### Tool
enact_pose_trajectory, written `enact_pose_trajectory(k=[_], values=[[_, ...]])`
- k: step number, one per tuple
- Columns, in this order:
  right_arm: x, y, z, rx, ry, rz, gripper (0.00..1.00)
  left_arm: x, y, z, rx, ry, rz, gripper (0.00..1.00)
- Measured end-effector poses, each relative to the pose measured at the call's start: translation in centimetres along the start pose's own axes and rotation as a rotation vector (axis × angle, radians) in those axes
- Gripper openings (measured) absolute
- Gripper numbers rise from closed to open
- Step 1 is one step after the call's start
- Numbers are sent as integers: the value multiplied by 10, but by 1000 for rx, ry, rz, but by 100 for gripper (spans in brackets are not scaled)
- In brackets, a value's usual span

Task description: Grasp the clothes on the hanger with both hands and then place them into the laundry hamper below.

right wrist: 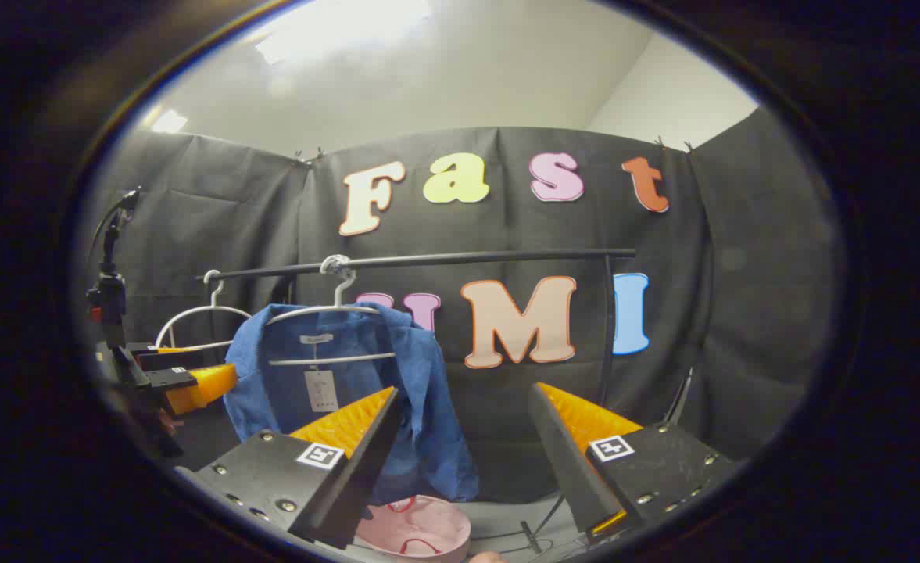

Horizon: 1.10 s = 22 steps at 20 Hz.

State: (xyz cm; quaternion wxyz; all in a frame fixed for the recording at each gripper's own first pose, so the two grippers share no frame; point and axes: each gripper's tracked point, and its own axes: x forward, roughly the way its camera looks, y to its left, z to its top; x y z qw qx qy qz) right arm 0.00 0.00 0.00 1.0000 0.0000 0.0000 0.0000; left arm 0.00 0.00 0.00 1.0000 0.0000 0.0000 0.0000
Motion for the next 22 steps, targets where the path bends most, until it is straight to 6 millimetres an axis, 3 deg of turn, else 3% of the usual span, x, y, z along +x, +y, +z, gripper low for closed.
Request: enact_pose_trajectory(k=[7,10,13,14,18,20,22], values=[[-10,23,-3,-10,-6,88,98,-23,-6,9,-33,3,42,100],[-14,18,-7,-1,19,92,98,-32,-11,9,-31,4,52,97],[-21,12,-4,-20,-3,89,98,-40,-21,13,-44,-21,39,100],[-22,11,-5,-25,-4,88,98,-41,-23,14,-52,-32,32,97],[-25,13,-11,-37,20,79,99,-32,-36,2,-60,8,-4,100],[-22,13,-8,-24,10,63,98,-24,-42,8,-65,3,-32,97],[-20,11,-6,11,13,43,98,-16,-45,10,-49,10,-57,100]])
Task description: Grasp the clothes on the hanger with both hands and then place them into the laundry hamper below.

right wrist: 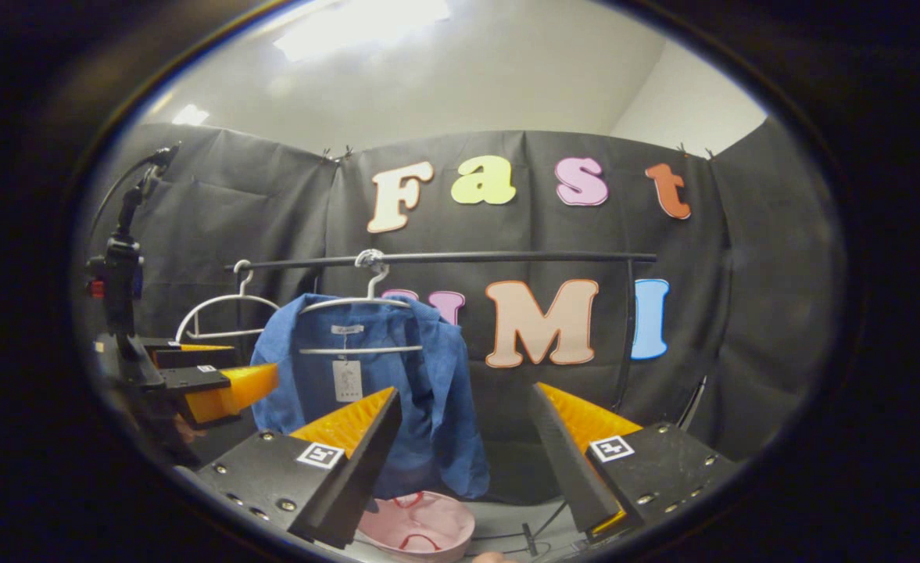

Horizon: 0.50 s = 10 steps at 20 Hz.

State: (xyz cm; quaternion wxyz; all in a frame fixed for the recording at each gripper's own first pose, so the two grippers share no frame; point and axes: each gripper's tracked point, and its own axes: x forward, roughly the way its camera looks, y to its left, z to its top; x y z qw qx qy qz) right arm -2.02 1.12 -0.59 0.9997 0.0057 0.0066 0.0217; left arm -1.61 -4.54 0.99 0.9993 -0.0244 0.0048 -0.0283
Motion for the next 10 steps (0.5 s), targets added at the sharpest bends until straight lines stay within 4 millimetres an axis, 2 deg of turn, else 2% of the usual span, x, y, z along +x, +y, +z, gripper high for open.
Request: enact_pose_trajectory(k=[1,2,4,5,7,10], values=[[2,-1,0,10,5,-7,98,4,-1,3,4,-5,-6,97],[3,-5,-1,9,6,-18,98,8,-2,6,1,-13,-14,100],[7,-9,-2,-9,6,-34,99,15,-6,7,-8,-18,-36,97],[9,-12,-4,-18,6,-47,98,18,-7,5,-5,-11,-42,100],[14,-10,-5,-21,-2,-49,98,25,-5,3,-3,-3,-48,97],[24,-8,-8,-21,-7,-55,98,33,0,3,-3,-4,-49,100]])
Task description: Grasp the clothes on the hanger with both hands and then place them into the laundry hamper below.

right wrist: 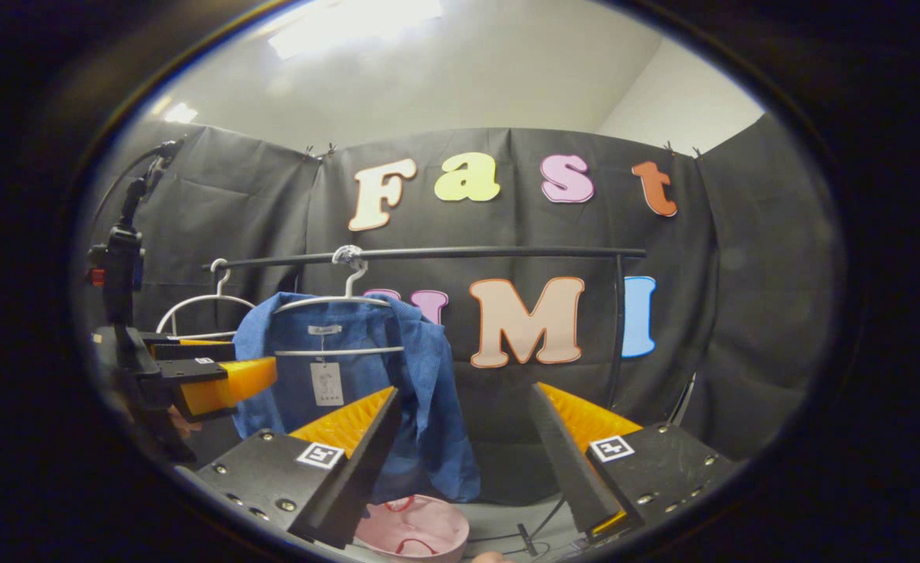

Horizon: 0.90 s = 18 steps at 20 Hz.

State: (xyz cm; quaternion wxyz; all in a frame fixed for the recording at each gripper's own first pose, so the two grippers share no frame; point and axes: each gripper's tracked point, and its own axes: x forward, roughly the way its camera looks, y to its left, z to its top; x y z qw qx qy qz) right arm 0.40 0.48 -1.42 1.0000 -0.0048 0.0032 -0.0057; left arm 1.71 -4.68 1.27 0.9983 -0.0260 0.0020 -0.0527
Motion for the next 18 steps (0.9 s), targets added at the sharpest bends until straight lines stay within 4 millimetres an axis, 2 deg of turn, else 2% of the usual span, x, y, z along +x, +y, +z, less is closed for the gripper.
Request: enact_pose_trajectory(k=[2,4,5,7,8,10,15,16,17,18], values=[[7,5,-1,10,0,2,99,5,3,0,4,1,0,97],[14,6,-1,14,6,-3,99,11,6,-2,9,0,5,97],[19,8,-5,17,18,0,98,14,7,-1,11,-3,4,100],[27,12,-9,28,35,4,98,19,11,-4,16,-5,10,100],[30,15,-9,35,35,9,99,22,11,-6,14,-5,11,97],[36,21,-7,46,27,17,100,29,15,-9,14,3,19,100],[57,38,-17,47,60,56,98,45,25,-11,11,10,41,97],[58,41,-18,51,67,57,98,49,28,-11,8,10,51,100],[61,42,-18,59,71,55,98,53,32,-12,3,11,64,96],[63,40,-19,68,72,51,100,56,35,-13,1,16,75,100]])
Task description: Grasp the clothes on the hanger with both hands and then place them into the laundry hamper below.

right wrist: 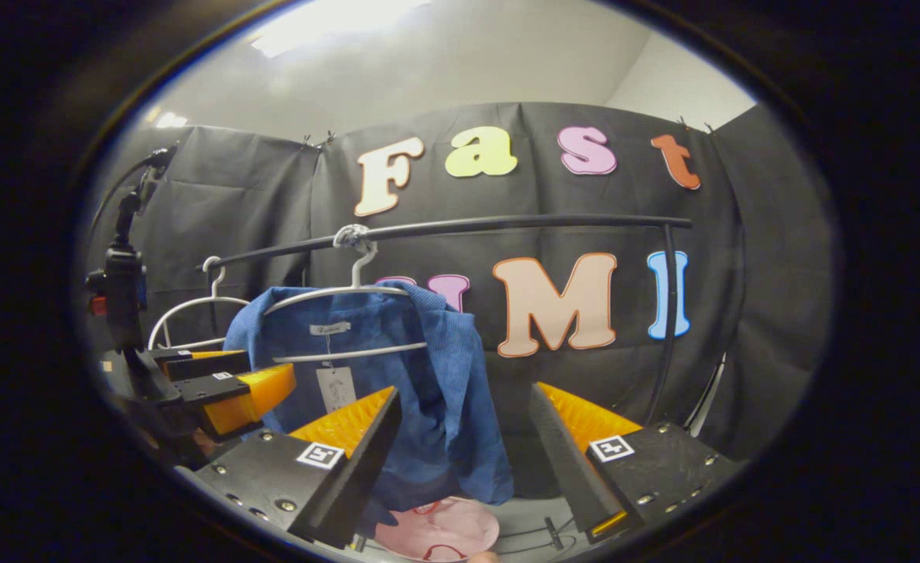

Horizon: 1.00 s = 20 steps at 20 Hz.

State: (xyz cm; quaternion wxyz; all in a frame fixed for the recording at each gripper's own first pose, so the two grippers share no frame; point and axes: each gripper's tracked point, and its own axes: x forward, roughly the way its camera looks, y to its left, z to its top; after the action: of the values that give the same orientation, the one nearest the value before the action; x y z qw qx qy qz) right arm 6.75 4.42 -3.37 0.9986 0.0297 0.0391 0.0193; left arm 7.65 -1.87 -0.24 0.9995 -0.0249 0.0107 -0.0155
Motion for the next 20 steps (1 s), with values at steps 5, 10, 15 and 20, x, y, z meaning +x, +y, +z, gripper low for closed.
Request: enact_pose_trajectory(k=[5,10,15,20], values=[[-7,-6,-4,15,24,-33,98,18,10,-4,-5,5,25,90],[-21,-14,-8,-32,32,-74,99,41,21,-13,18,21,20,52],[-14,-16,-14,-33,38,-98,99,41,34,-11,-21,47,13,7],[10,-6,-14,-12,37,-103,100,34,26,-8,-15,19,-74,0]])
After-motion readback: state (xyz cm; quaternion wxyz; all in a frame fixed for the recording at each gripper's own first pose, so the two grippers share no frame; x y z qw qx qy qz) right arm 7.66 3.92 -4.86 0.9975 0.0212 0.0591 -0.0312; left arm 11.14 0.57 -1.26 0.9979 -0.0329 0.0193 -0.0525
